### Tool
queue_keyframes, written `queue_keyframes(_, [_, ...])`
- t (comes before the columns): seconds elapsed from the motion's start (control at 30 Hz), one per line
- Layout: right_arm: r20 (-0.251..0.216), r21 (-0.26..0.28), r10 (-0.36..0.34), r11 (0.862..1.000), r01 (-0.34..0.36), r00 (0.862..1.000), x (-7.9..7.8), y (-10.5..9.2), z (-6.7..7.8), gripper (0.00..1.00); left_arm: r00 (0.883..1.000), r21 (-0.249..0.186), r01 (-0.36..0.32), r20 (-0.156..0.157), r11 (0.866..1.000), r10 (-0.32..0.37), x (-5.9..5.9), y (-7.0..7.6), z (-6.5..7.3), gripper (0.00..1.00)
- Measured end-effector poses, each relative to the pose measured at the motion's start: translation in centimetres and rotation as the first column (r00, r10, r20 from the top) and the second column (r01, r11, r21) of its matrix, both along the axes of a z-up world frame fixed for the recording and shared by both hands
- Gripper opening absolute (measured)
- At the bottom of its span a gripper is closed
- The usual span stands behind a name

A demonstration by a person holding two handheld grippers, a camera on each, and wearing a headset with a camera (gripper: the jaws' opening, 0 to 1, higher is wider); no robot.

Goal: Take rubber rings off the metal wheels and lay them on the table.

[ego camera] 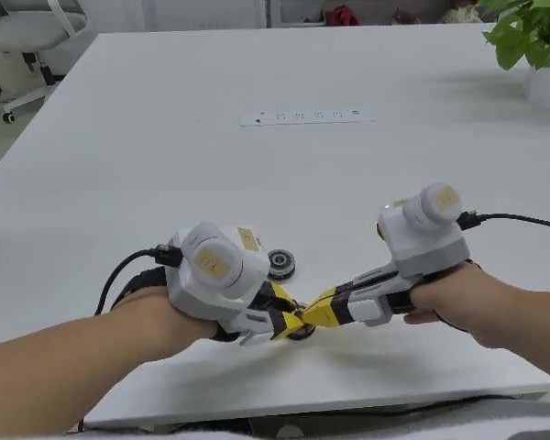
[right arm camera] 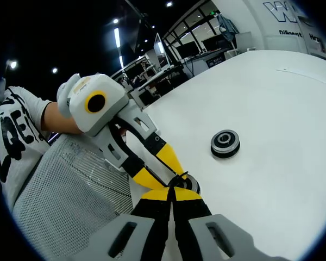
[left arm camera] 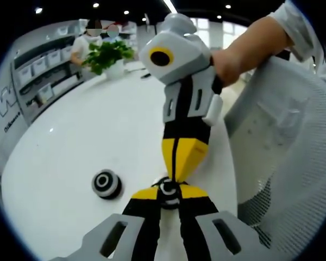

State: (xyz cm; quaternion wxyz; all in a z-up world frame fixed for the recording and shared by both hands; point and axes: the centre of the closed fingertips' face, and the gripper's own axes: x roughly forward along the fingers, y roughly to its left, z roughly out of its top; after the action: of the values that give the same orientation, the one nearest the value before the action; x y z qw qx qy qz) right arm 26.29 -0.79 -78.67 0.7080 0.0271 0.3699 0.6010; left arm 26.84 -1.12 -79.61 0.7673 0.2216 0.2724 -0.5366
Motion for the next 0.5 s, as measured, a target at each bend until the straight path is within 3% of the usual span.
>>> queue_keyframes(0.17, [-0.001,0.015,-0.038,0.999,0.038,0.999,0.68,-0.29,0.26,0.0,1.0,-0.001,0.002,0.002,1.0,-0.002,-0.02,-0.01,0.03,0.12])
queue_keyframes(0.5, [-0.001,0.014,-0.039,0.999,0.039,0.999,0.66,-0.11,0.28,0.0,1.0,-0.002,0.002,-0.001,1.0,-0.002,0.01,-0.02,0.06,0.13])
